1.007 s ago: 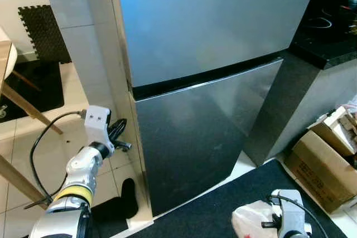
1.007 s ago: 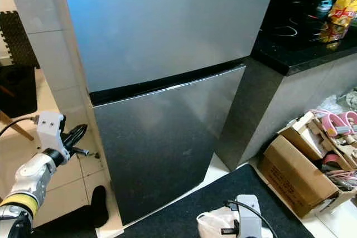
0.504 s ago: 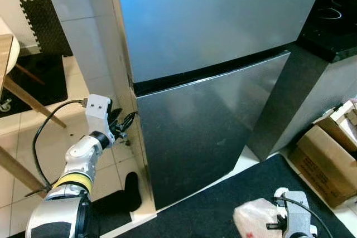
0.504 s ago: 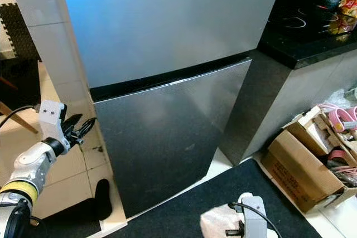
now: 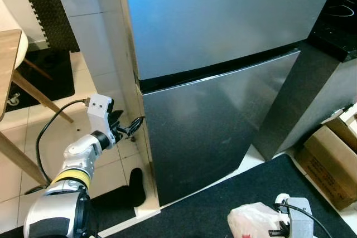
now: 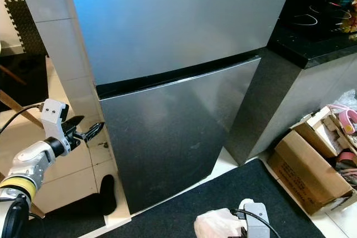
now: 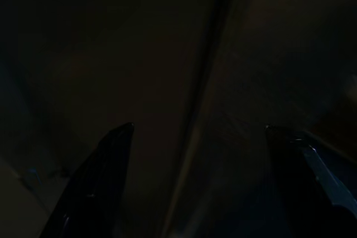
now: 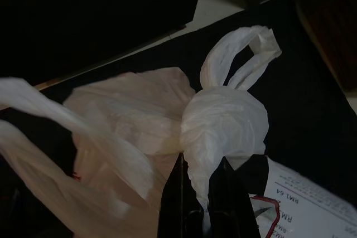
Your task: Restocking fridge
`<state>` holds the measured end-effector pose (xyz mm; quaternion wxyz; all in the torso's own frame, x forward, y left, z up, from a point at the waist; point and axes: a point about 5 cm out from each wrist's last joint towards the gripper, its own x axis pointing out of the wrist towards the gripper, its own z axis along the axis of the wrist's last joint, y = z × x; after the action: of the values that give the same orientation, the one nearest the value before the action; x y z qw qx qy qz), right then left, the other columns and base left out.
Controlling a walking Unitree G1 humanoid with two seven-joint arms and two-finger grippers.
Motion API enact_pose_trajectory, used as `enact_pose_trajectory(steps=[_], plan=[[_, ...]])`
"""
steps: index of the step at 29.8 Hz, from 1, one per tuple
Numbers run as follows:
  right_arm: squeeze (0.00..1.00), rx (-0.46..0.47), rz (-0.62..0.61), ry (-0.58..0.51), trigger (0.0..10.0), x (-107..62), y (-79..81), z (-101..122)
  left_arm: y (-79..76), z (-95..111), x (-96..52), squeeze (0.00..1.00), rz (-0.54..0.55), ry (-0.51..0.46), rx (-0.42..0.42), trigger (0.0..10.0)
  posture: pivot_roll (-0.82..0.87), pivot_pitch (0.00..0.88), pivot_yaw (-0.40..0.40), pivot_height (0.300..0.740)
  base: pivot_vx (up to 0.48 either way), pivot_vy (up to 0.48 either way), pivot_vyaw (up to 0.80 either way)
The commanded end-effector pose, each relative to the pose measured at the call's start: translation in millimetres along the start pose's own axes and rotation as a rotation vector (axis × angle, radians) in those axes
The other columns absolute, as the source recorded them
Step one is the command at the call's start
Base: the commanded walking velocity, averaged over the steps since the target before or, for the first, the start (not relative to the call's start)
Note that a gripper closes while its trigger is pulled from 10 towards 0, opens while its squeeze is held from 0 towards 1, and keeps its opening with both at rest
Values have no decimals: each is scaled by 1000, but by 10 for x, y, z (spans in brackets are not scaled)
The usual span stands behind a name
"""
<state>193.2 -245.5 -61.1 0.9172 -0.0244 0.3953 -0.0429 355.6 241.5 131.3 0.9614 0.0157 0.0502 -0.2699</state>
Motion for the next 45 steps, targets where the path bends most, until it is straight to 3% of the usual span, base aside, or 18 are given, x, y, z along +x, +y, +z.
enact_pose_trajectory(steps=[1, 7, 8, 9, 15, 24, 27, 29, 36, 40, 45], plan=[[0, 20, -18, -24, 10000, -15, -46, 11, -99, 34, 88, 1000, -107, 37, 48, 10000, -166, 112, -28, 740, 0, 0, 0], [0, 29, -24, -16, 10000, -24, -41, -22, -129, 91, 118, 1000, -203, 94, 106, 10000, -167, 114, -22, 740, 0, 0, 0], [0, 32, -24, -17, 10000, -26, -39, -26, -138, 101, 124, 314, -219, 104, 132, 10000, -167, 115, -20, 740, 0, 0, 0], [0, 34, -25, -18, 10000, -27, -38, -29, -147, 110, 132, 0, -230, 110, 152, 10000, -167, 115, -20, 740, 0, 0, 0], [0, 39, -28, -20, 10000, -35, -36, -42, -109, 252, 204, 0, -133, 68, 229, 10000, -172, 123, -12, 740, 0, 0, 0], [0, 39, -39, -20, 10000, -58, -87, -70, -114, 340, 262, 0, -103, 21, 201, 10000, -180, 129, -8, 740, 0, 0, 0], [0, 37, -41, -19, 10000, -63, -100, -76, -143, 332, 278, 0, -125, 20, 192, 10000, -179, 129, -9, 740, 0, 0, 0], [0, 33, -41, -18, 10000, -63, -100, -74, -224, 288, 296, 0, -203, 5, 150, 10000, -178, 130, -12, 740, 0, 0, 0], [0, 29, -40, -19, 10000, -58, -96, -60, -262, 262, 307, 0, -234, 4, 129, 10000, -179, 130, -15, 740, 0, 0, 0], [0, 21, -38, -20, 10000, -51, -95, -40, -357, 242, 352, 0, -335, 14, 55, 10000, -182, 129, -18, 740, 0, 0, 0], [0, 15, -38, -19, 10000, -55, -110, -40, -437, 240, 394, 0, -389, 12, 47, 10000, -182, 129, -21, 740, 0, 0, 0]])
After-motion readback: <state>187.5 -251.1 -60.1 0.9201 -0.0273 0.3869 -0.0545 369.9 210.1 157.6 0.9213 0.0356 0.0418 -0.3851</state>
